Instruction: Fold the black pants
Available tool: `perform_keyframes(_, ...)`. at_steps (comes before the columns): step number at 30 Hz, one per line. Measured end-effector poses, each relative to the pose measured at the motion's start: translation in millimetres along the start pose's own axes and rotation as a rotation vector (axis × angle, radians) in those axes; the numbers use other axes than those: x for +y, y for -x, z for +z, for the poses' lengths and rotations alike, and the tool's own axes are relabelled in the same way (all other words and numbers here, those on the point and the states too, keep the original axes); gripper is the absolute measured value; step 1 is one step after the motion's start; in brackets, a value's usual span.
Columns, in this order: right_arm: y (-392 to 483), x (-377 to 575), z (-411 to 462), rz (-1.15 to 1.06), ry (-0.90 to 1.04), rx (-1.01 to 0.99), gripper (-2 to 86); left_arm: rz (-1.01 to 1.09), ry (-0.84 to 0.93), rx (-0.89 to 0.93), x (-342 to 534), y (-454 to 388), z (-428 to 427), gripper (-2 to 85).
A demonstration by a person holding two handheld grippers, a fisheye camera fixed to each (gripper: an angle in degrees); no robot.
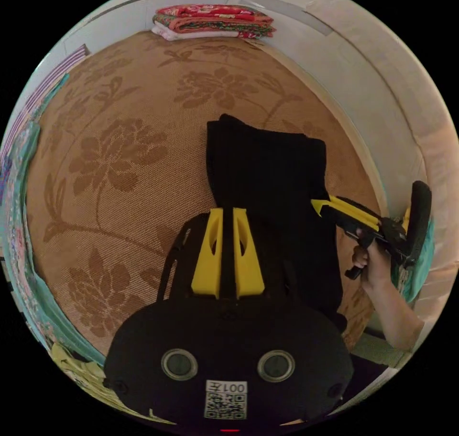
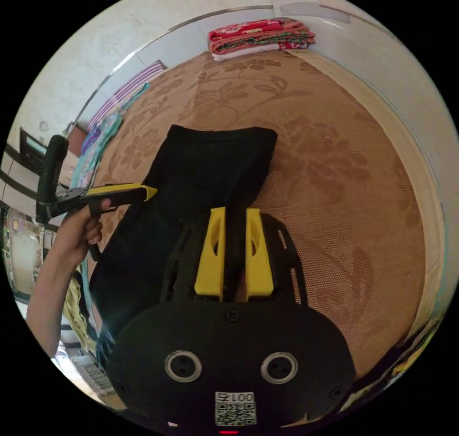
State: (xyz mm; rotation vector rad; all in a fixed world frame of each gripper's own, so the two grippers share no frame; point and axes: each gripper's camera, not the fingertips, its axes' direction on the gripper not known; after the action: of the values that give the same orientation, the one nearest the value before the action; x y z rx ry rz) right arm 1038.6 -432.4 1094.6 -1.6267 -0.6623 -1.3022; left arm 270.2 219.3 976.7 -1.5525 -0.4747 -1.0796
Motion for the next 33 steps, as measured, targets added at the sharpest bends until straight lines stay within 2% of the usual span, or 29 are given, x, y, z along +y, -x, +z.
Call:
perform_keyframes(4, 22, -3, -31, -0.088, -0.068, 0.008, 2.9, 0.05, -0.123, -0.044, 8, -24, -19, -1.1)
perform_keyframes(6, 30, -15, -66, -0.162, -0.174, -0.027, 2.4, 0.082, -0.165, -0.083, -1, -29, -32, -1.1)
perform_keyframes(8, 36, -26, -86, -0.217, -0.286, 0.053, 2.3, 0.121, -0.283, -0.13, -17, -31, -46, -0.3)
perform_keyframes(10, 35, -44, -91, -0.215, -0.336, 0.138, 2.4, 0.099, -0.335, -0.058, -34, -22, -42, 1.3)
perform_keyframes(12, 19, -79, -70, -0.18, -0.216, 0.152, 2.9, 0.048, -0.186, -0.039, -54, -9, -20, 3.4)
perform_keyframes(13, 13, -85, -62, -0.176, -0.169, 0.152, 3.1, 0.015, -0.097, -0.109, -57, -2, -7, 4.3)
perform_keyframes(15, -2, -86, -60, -0.153, -0.101, 0.168, 2.9, 0.019, -0.12, -0.219, -36, 3, -5, 5.0)
perform_keyframes(18, 4, -39, -100, -0.235, -0.197, 0.153, 3.4, 0.056, -0.14, -0.245, 29, 16, -6, 6.1)
perform_keyframes(20, 13, 1, -119, -0.277, -0.18, 0.044, 4.4, 0.083, -0.073, -0.173, 107, 31, -1, 6.4)
perform_keyframes(24, 56, 119, -142, -0.348, -0.031, -0.226, 7.1, 0.066, 0.029, 0.017, 246, 53, -2, 6.3)
perform_keyframes(29, 137, 240, -164, -0.248, 0.153, -0.451, 10.3, -0.061, 0.215, 0.064, 430, 74, -4, 7.5)
perform_keyframes(33, 220, 317, -161, -0.204, 0.347, -0.531, 12.6, -0.037, 0.245, 0.089, 509, 80, 2, 8.0)
